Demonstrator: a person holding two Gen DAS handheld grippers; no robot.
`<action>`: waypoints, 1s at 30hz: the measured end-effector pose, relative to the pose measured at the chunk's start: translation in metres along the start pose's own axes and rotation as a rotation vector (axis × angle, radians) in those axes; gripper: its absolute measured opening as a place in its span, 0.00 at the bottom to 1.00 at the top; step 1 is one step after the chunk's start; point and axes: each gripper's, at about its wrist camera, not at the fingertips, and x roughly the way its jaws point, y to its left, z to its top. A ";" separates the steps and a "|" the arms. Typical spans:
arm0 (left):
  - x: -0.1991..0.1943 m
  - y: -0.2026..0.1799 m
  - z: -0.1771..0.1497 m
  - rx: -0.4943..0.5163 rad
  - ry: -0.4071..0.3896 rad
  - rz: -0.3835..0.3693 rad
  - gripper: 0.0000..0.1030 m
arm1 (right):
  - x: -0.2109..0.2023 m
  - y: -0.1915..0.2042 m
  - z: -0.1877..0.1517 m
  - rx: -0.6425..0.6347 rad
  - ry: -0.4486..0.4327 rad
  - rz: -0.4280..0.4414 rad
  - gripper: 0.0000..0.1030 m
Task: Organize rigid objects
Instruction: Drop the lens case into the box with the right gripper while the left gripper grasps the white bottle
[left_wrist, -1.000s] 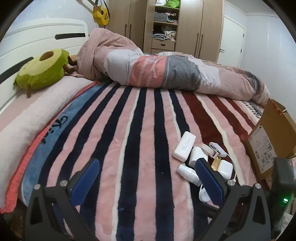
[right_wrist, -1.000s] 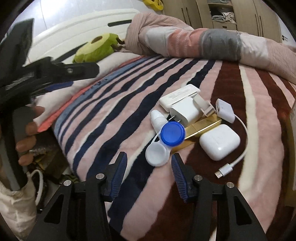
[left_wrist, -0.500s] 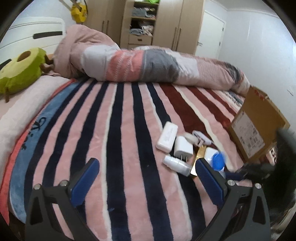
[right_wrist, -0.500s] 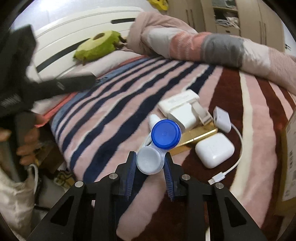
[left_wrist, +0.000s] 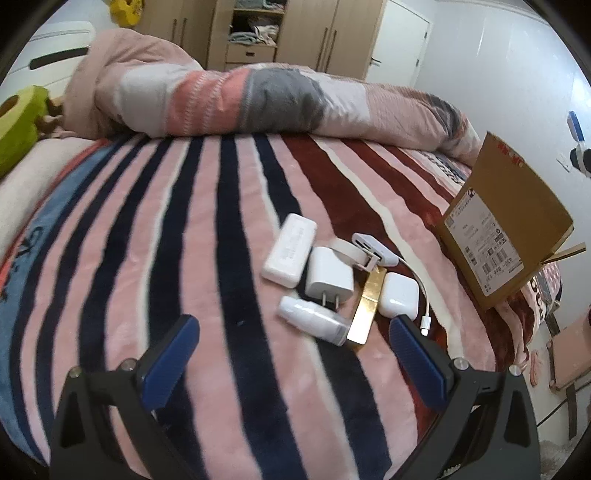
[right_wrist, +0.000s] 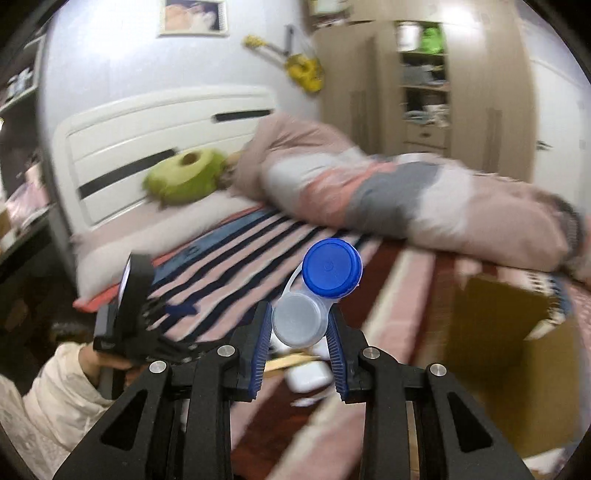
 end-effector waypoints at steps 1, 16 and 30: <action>0.007 -0.001 0.002 0.000 0.014 -0.004 0.99 | -0.004 -0.007 0.001 -0.009 0.010 -0.053 0.25; 0.066 -0.007 0.007 0.131 0.147 -0.061 0.68 | 0.004 -0.076 -0.022 0.091 0.073 -0.135 0.63; 0.078 0.001 0.014 0.177 0.159 -0.114 0.79 | 0.004 -0.065 -0.018 0.108 0.031 -0.088 0.63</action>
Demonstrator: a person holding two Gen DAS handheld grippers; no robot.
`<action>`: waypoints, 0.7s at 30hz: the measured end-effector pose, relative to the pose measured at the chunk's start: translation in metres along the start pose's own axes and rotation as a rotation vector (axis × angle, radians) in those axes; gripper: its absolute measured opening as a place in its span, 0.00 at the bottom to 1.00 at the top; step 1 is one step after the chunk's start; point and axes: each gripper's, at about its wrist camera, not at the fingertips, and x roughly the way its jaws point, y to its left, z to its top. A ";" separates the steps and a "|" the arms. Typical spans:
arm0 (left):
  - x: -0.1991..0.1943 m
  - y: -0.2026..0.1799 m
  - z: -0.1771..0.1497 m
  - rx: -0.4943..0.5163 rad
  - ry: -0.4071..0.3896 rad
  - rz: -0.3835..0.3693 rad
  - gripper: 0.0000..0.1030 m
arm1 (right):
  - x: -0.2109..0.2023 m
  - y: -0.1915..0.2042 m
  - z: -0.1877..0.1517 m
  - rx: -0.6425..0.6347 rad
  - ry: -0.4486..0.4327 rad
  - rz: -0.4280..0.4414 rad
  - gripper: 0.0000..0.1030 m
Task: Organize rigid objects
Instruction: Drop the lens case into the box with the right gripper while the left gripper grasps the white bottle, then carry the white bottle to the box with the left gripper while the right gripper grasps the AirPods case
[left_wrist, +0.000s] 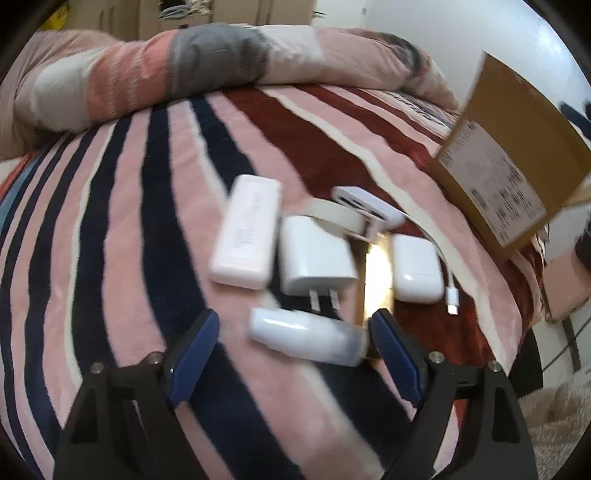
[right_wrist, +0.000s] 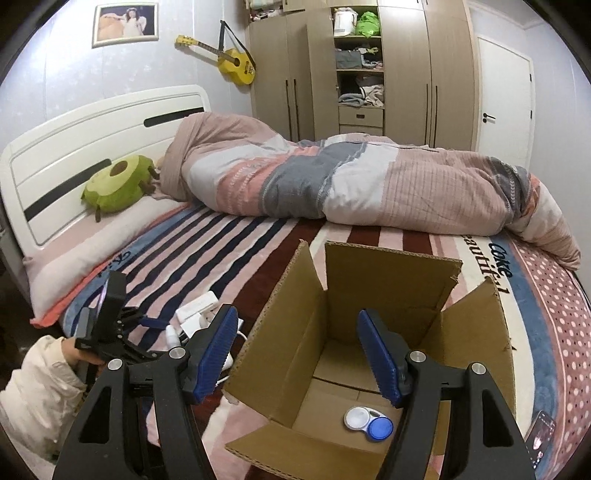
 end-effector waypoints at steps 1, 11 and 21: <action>0.001 0.004 0.001 -0.007 0.000 -0.004 0.74 | 0.000 0.001 0.000 -0.002 -0.002 0.002 0.63; 0.003 -0.001 -0.005 0.085 0.032 0.053 0.59 | 0.015 0.081 0.007 -0.144 0.023 0.329 0.64; -0.007 0.010 -0.006 0.044 -0.027 0.033 0.57 | 0.096 0.146 -0.052 -0.191 0.250 0.354 0.64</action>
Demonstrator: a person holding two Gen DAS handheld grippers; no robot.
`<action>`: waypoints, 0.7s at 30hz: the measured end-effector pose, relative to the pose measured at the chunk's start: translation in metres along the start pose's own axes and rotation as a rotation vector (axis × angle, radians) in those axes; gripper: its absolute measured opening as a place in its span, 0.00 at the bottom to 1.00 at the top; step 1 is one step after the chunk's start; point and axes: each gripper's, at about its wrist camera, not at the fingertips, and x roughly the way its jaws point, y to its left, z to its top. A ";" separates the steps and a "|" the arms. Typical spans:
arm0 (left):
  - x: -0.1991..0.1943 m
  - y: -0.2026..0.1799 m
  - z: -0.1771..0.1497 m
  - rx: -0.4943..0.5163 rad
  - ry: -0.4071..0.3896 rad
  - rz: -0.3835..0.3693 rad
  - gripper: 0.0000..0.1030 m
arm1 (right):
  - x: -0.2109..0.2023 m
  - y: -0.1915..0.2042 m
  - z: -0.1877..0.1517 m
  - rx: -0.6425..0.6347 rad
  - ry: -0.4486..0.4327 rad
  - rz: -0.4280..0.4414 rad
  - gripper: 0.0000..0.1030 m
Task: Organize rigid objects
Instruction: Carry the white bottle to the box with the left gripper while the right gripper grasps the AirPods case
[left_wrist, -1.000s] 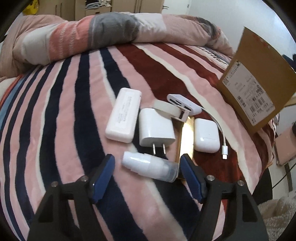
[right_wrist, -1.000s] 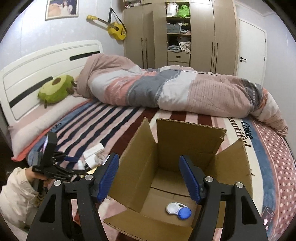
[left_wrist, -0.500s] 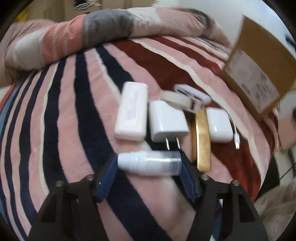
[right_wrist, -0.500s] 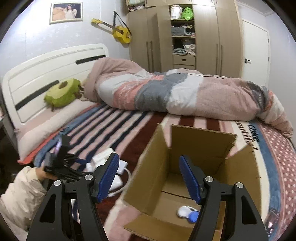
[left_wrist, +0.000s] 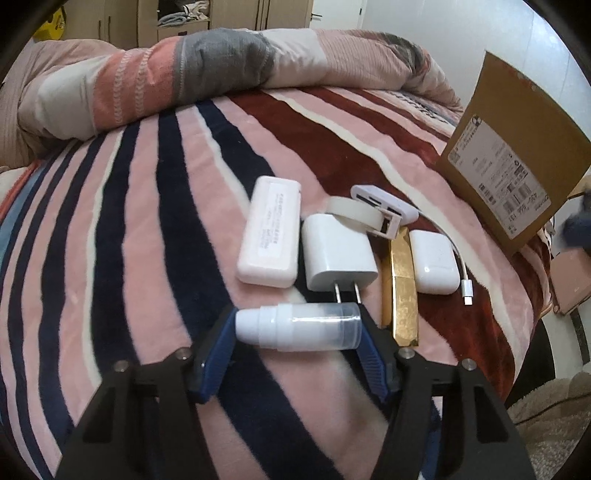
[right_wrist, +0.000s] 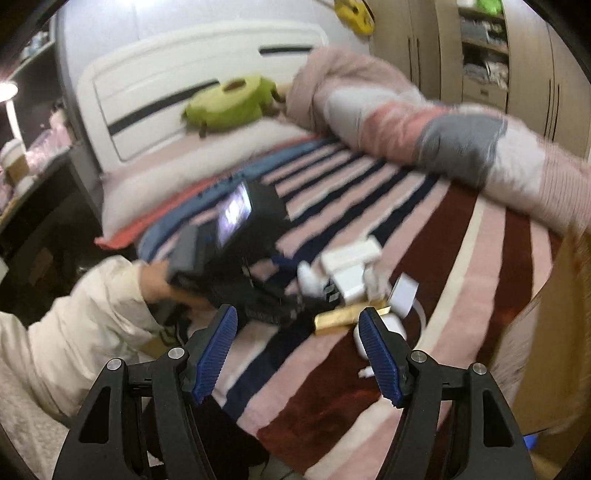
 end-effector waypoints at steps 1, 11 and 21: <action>-0.002 0.001 0.000 -0.002 -0.004 0.001 0.57 | 0.005 -0.004 -0.004 0.017 0.007 -0.005 0.64; -0.082 0.011 0.010 -0.008 -0.133 0.044 0.57 | 0.044 -0.047 -0.023 0.122 -0.028 -0.103 0.64; -0.202 -0.043 0.067 0.102 -0.297 -0.021 0.57 | 0.084 -0.068 -0.030 0.032 -0.014 -0.226 0.64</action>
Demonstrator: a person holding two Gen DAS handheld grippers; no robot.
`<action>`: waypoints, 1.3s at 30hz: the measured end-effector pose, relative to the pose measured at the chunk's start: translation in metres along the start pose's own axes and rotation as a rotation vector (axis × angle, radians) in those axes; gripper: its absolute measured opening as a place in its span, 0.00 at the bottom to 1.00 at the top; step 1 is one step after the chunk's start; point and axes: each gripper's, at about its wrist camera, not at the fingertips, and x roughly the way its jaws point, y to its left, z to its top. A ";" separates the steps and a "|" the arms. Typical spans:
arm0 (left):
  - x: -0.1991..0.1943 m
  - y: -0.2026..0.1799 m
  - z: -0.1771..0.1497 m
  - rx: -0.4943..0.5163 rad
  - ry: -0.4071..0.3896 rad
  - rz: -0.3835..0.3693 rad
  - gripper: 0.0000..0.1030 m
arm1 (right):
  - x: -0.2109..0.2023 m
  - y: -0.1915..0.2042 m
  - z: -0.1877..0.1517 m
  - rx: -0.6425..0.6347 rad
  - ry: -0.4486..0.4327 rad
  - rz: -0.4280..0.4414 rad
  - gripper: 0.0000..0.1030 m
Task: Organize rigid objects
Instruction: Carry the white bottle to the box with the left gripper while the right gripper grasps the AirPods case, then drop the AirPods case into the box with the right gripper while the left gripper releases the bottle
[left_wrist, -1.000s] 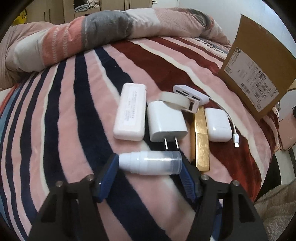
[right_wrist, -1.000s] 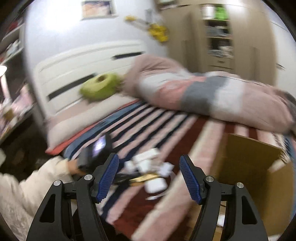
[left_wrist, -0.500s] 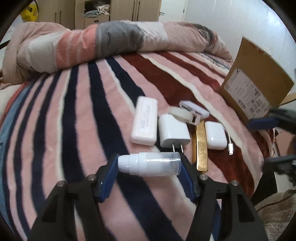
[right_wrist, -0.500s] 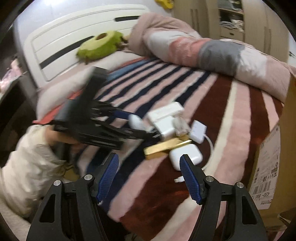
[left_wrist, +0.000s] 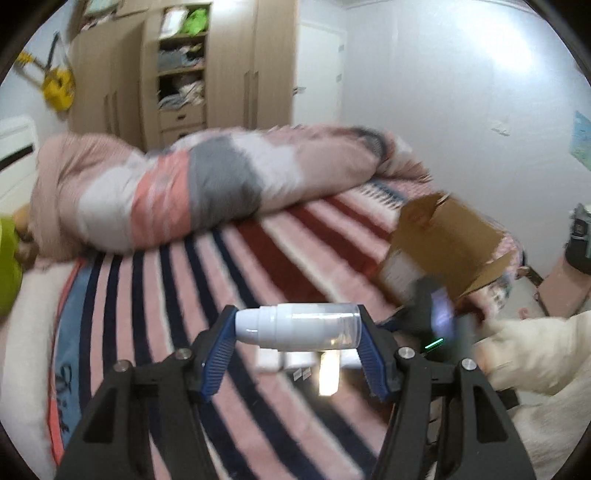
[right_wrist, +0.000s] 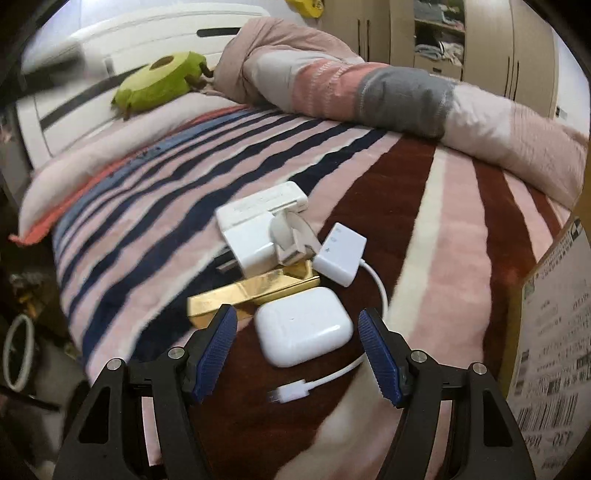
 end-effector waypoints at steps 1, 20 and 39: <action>-0.005 -0.008 0.009 0.013 -0.012 -0.020 0.57 | 0.004 -0.001 0.000 -0.006 0.002 0.003 0.64; 0.136 -0.232 0.149 0.362 0.312 -0.294 0.57 | -0.046 0.017 -0.028 -0.072 -0.091 0.056 0.52; -0.014 -0.072 0.101 0.037 -0.044 0.100 1.00 | -0.109 0.029 0.007 -0.066 -0.248 0.180 0.52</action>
